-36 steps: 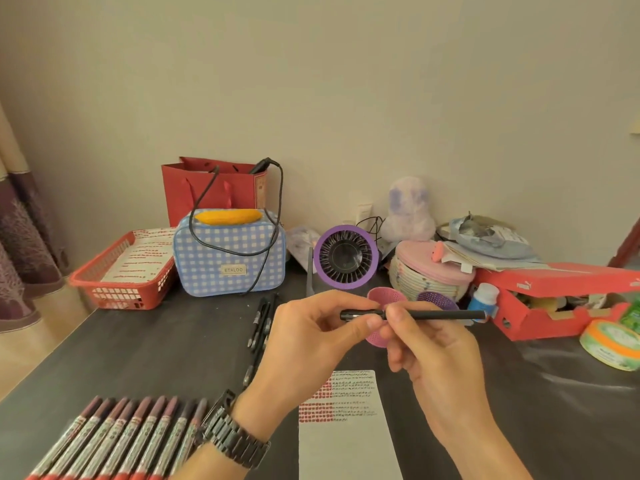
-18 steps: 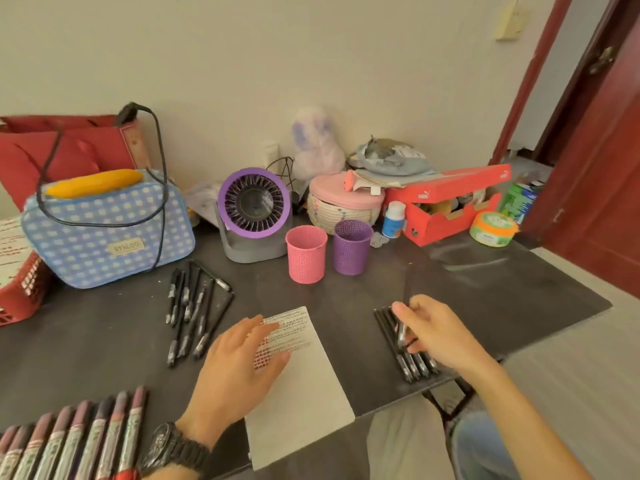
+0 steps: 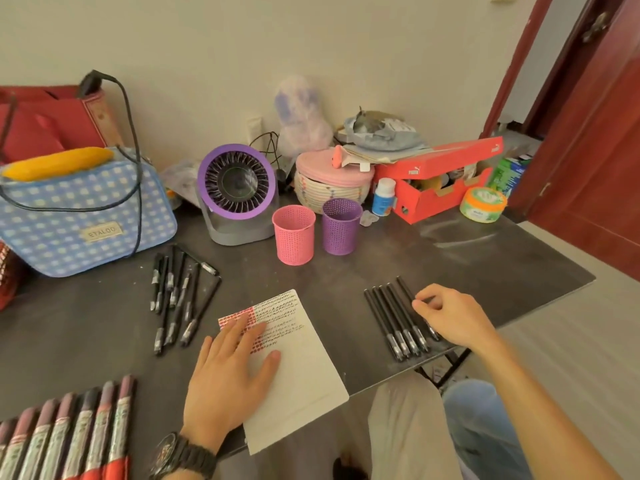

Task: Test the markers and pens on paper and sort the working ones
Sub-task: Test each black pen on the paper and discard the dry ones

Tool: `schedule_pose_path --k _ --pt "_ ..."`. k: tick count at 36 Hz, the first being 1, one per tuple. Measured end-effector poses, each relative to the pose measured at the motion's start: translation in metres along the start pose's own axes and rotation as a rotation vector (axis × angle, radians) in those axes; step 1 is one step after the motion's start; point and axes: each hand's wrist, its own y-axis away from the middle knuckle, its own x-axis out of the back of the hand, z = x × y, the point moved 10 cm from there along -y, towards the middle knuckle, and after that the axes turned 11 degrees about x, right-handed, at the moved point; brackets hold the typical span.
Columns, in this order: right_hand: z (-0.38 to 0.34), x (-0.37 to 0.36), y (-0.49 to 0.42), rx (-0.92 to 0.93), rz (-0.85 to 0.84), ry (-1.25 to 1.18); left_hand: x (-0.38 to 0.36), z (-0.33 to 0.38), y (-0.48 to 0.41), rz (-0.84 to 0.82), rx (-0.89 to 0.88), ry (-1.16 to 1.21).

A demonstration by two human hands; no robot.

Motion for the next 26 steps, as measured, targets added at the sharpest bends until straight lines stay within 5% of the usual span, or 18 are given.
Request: schedule_pose_path --k 14,18,22,26 --pt "0.000 -0.003 0.015 -0.062 0.166 -0.242 0.005 0.004 0.000 0.018 0.006 -0.020" --pt "-0.014 0.011 0.024 -0.033 0.331 -0.347 0.006 0.001 -0.001 0.022 0.029 -0.018" --pt "-0.073 0.012 0.035 0.173 0.477 -0.390 0.008 -0.001 -0.002 0.056 0.055 -0.008" --pt "-0.156 -0.019 0.032 0.475 0.403 -0.439 0.014 -0.001 -0.001 0.079 0.085 0.072"
